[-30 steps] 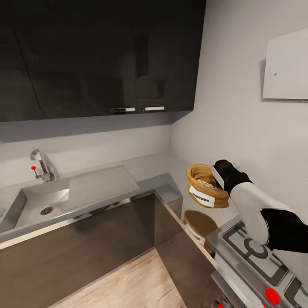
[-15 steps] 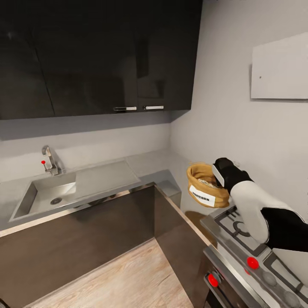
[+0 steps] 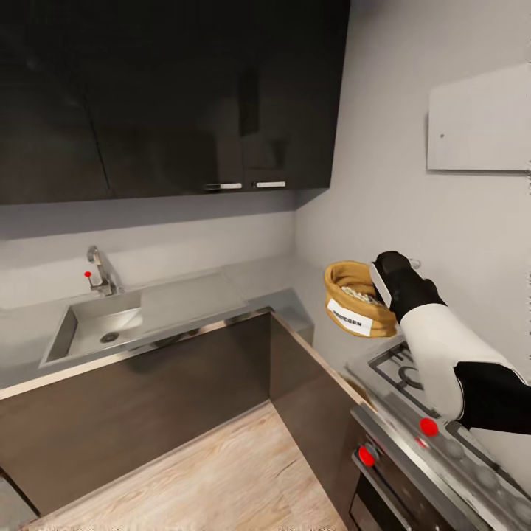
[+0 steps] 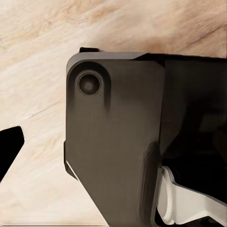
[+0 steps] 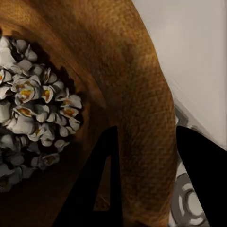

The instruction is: In the kitchen, take the popcorn bag from the countertop, put it into the microwave, and heat it until the popcorn is cooked so the cooked popcorn ends up inside the bag.

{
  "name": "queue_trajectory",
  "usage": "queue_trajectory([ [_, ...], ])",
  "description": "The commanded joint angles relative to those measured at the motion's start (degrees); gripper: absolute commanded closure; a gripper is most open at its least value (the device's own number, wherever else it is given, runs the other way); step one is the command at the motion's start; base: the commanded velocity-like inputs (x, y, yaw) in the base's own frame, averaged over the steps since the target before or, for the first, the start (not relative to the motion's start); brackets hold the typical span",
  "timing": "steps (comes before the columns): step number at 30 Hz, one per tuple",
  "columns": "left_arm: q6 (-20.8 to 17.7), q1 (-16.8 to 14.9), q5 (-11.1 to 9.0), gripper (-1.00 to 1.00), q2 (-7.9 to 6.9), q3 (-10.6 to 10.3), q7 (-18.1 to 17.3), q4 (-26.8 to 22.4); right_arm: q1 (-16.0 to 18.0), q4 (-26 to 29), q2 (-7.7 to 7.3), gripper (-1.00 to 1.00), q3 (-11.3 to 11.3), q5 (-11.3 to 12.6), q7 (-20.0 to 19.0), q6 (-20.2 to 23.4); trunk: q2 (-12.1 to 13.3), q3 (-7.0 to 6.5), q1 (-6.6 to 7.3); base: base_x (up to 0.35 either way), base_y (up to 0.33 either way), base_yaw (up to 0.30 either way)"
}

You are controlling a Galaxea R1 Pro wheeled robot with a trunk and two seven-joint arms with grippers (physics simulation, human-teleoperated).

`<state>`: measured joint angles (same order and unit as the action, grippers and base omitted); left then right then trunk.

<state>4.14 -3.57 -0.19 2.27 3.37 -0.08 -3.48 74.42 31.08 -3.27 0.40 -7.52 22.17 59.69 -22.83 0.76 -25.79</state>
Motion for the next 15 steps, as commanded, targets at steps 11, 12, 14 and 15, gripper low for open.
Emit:
queue_trajectory([
  [11, 0.20, -0.03, -0.02, -1.00, 0.02, 0.49, -0.01, 0.06, -0.78, 0.01, 0.08, 1.00, 0.25, -0.49, -0.31, 0.31, -0.09, 0.08, 0.01, -0.323, 0.132, -0.078],
  [12, 0.18, -0.01, 0.00, -1.00, 0.02, 0.49, -0.01, 0.06, -0.90, -0.02, 0.36, 1.00, 0.63, -0.50, -0.31, 0.31, -0.09, 0.08, 0.01, -0.323, 0.133, -0.285],
  [14, 0.20, -0.03, -0.02, -1.00, 0.02, 0.48, -0.01, 0.06, -0.94, -0.04, 0.94, 1.00, 1.40, -0.54, -0.29, 0.31, -0.09, 0.08, 0.01, -0.323, 0.133, -0.293],
  [15, 0.20, -0.03, -0.01, -1.00, 0.02, 0.45, -0.01, 0.06, -0.96, -0.04, 1.11, 1.00, 1.57, -0.55, -0.29, 0.31, -0.09, 0.08, 0.01, -0.323, 0.133, -0.297],
])
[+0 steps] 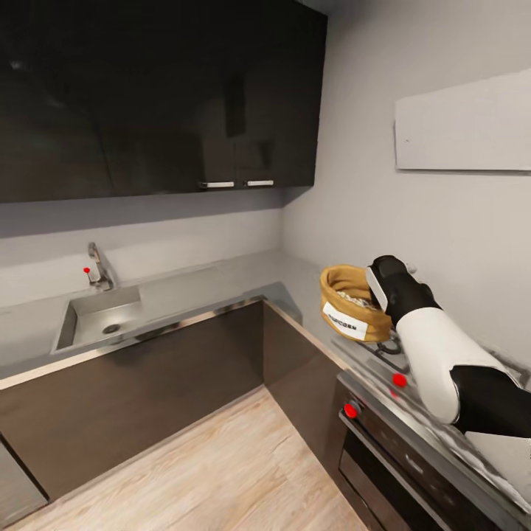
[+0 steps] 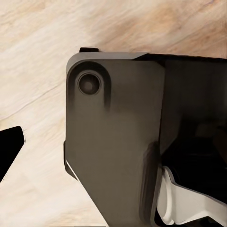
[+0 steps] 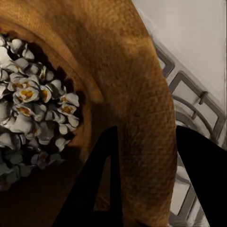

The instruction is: In the kitchen, take the popcorn bag from the countertop, put it into the microwave, and heat it until the popcorn is cooked so the cooked popcorn ends up inside the bag.

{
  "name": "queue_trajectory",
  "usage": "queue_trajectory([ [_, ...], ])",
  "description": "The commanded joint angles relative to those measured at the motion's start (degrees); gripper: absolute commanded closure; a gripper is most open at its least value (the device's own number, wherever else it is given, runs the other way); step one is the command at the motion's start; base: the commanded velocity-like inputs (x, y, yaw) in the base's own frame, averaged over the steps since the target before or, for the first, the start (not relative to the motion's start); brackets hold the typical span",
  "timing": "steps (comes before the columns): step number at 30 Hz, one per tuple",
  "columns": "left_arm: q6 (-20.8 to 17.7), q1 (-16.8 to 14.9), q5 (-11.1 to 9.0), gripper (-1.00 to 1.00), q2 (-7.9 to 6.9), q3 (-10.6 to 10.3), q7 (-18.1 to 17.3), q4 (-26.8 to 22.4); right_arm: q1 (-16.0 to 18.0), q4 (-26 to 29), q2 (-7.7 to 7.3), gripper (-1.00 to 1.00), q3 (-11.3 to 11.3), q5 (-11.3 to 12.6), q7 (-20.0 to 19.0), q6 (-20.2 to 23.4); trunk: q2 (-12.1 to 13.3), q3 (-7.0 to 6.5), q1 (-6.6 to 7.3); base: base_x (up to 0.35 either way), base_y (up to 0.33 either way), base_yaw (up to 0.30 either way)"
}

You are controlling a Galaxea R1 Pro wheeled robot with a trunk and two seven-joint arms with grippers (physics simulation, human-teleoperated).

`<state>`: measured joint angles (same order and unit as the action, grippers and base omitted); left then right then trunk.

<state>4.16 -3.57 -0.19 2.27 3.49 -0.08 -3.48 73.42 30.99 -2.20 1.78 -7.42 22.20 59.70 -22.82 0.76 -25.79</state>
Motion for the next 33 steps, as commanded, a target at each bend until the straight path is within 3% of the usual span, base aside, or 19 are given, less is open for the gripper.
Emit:
queue_trajectory([
  [1, 0.19, -0.03, -0.03, -1.00, 0.01, 0.31, -0.01, 0.06, 0.03, 0.03, 0.24, 1.00, 0.34, -0.66, -0.31, 0.30, -0.09, 0.08, 0.00, -0.323, 0.133, -0.298],
  [8, 0.22, 0.03, 0.01, -1.00, -0.02, 0.31, -0.01, 0.06, -0.03, -0.06, 1.18, 1.00, 0.50, -0.67, -0.24, 0.30, -0.09, 0.08, 0.00, -0.195, 0.087, -0.259],
  [25, 0.24, -0.02, -0.07, -1.00, -0.69, 0.53, -0.02, 0.06, -0.05, 0.19, 1.14, 1.00, 1.54, -0.75, 1.06, 0.30, -0.09, 0.08, 0.00, -0.247, 0.228, -0.010],
  [26, 0.24, -0.01, -0.08, -1.00, -0.69, 0.51, -0.03, 0.06, -0.05, 0.20, 1.16, 1.00, 3.28, -0.76, 2.86, 0.30, -0.09, 0.08, 0.00, -0.256, 0.238, -0.014],
  [28, 0.24, -0.03, -0.08, -1.00, -0.69, 0.48, -0.05, 0.06, -0.04, 0.20, 1.34, 1.00, 8.74, -0.76, 8.06, 0.30, -0.09, 0.08, 0.00, -0.256, 0.238, -0.006],
  [29, 0.24, -0.03, -0.08, -1.00, -0.69, 0.43, -0.03, 0.06, -0.04, 0.22, 2.13, 1.00, 11.85, -0.76, 11.77, 0.30, -0.09, 0.08, 0.00, -0.256, 0.238, -0.002],
  [31, 0.24, -0.03, -0.08, -1.00, -0.69, 0.39, -0.04, 0.06, 0.03, 0.54, 5.29, 1.00, 15.42, -0.76, 17.92, 0.30, -0.09, 0.08, 0.00, -0.256, 0.238, -0.001],
  [33, 0.24, -0.04, -0.08, -1.00, -0.69, 0.38, -0.04, 0.06, 0.30, 1.43, 8.27, 1.00, 17.18, -0.74, 21.01, 0.30, -0.09, 0.08, 0.00, -0.256, 0.238, 0.000],
])
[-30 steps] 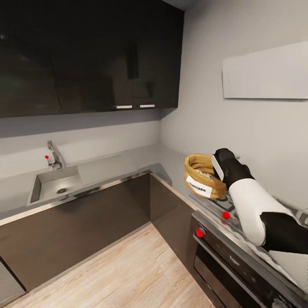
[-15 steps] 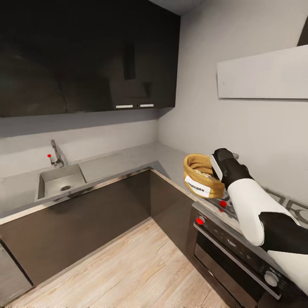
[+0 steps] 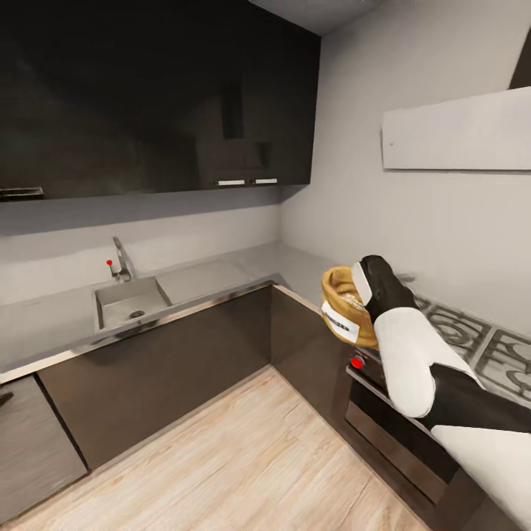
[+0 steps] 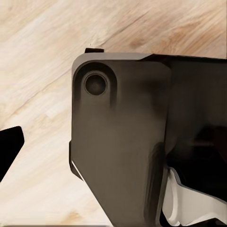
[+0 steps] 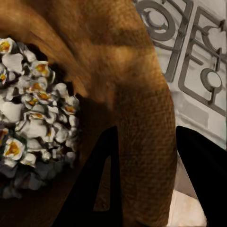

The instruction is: In the kitchen, take the popcorn bag from the countertop, put it into the microwave, and heat it until the popcorn is cooked so the cooked popcorn ends up inside the bag.

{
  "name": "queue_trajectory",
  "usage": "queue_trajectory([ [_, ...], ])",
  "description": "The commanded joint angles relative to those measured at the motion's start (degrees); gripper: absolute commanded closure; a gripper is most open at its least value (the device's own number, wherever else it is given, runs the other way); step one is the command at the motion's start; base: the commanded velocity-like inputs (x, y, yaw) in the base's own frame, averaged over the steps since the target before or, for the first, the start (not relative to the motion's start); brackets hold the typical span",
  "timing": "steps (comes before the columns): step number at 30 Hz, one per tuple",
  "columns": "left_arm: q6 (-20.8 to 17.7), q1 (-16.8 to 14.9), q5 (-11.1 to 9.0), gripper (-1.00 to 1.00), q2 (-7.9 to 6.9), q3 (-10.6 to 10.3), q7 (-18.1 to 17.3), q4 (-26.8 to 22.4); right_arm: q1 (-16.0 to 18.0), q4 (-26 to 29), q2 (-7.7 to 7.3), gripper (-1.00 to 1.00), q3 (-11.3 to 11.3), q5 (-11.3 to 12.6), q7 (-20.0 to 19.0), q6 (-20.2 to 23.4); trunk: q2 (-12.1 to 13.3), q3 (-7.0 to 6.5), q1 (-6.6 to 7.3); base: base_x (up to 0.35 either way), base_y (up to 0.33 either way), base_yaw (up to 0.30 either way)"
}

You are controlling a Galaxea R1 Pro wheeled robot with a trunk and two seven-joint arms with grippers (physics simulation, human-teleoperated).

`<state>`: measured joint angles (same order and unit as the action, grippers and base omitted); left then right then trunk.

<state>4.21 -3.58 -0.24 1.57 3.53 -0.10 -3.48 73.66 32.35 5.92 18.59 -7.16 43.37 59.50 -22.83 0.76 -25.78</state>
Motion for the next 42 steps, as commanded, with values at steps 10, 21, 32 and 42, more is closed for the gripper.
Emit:
queue_trajectory([
  [10, 0.18, 0.00, 0.06, -1.00, 0.38, 0.25, 0.02, 0.05, 1.32, 0.43, 3.50, 1.00, 1.74, -0.91, 3.21, 0.50, -0.09, 0.08, -0.01, -0.156, 0.144, -0.012],
  [21, 0.18, 0.06, 0.14, -1.00, 0.25, 0.20, 0.02, 0.05, 1.48, 0.59, 3.66, 1.00, 1.58, -0.93, 2.50, 0.50, -0.09, 0.08, -0.01, -0.012, 0.001, -0.269],
  [32, 0.26, 0.22, 0.13, -1.00, 0.11, 0.31, 0.02, 0.05, 1.41, 0.96, 3.59, 1.00, 0.89, -1.10, -2.12, 0.50, -0.09, 0.08, -0.01, -0.315, 0.000, -0.028],
  [42, 0.27, 0.24, 0.14, -1.00, 0.10, 0.33, 0.02, 0.05, 1.40, 0.96, 3.73, 1.00, 0.84, -1.10, -2.15, 0.50, -0.09, 0.08, -0.01, -0.347, 0.000, 0.000],
])
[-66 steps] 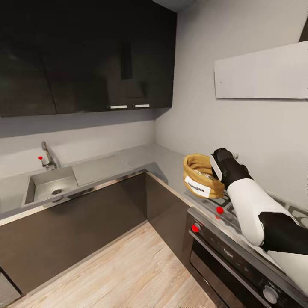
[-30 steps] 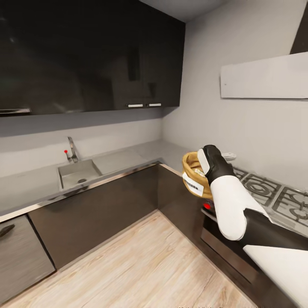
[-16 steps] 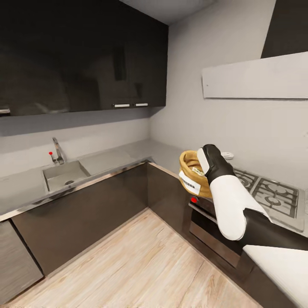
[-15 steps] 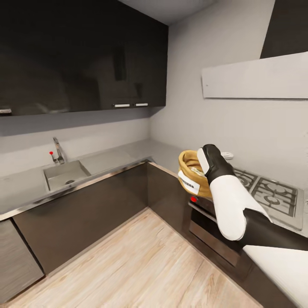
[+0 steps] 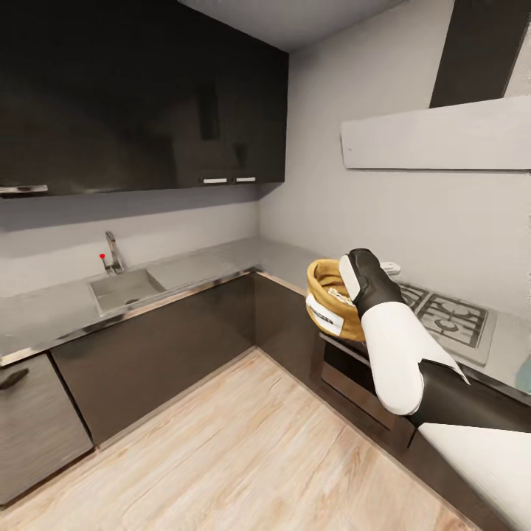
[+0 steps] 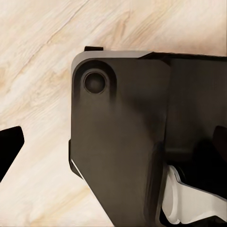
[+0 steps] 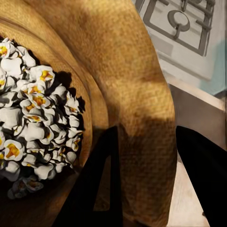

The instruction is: In the kitchen, take the popcorn bag from the countertop, put it into the microwave, and heat it until the popcorn is cooked so the cooked popcorn ends up inside the bag.

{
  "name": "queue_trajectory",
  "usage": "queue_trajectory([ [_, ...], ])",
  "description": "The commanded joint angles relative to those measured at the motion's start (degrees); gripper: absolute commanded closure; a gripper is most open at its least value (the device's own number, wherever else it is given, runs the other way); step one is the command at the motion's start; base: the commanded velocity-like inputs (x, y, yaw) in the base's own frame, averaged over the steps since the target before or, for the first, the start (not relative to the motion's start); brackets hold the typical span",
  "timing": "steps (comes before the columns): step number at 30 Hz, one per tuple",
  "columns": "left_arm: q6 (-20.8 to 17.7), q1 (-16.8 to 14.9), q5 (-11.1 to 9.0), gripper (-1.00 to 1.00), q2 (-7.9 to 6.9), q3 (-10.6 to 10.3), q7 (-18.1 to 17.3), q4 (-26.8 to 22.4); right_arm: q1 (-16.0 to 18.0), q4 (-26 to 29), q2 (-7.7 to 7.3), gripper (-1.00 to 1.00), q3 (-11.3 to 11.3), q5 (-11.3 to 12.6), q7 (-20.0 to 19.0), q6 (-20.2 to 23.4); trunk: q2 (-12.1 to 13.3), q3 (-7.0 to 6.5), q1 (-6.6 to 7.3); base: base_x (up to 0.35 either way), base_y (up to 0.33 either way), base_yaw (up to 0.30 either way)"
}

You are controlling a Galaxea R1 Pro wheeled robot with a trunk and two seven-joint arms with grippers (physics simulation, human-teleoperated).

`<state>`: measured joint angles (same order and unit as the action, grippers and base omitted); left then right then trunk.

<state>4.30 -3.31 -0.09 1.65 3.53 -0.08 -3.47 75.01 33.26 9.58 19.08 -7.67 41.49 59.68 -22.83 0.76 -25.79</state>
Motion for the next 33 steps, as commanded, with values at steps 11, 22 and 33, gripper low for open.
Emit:
queue_trajectory([
  [11, 0.18, -0.11, -0.05, -1.00, 0.02, 0.34, -0.01, 0.04, -0.03, -0.03, 0.09, 1.00, 0.27, -0.62, -0.27, 0.32, -0.09, 0.08, 0.01, -0.254, 0.025, 0.000],
  [22, 0.18, -0.12, -0.09, -1.00, -0.07, 0.50, -0.01, 0.04, -0.12, -0.04, 0.02, 1.00, 0.26, -0.68, -0.29, 0.32, -0.09, 0.08, 0.01, -0.275, 0.193, 0.000],
  [33, 0.23, -0.12, -0.10, -1.00, -0.07, 0.47, -0.01, 0.03, -0.52, -0.04, -0.08, 1.00, 0.24, -0.68, -0.31, 0.32, -0.09, 0.08, 0.01, -0.287, 0.198, 0.000],
])
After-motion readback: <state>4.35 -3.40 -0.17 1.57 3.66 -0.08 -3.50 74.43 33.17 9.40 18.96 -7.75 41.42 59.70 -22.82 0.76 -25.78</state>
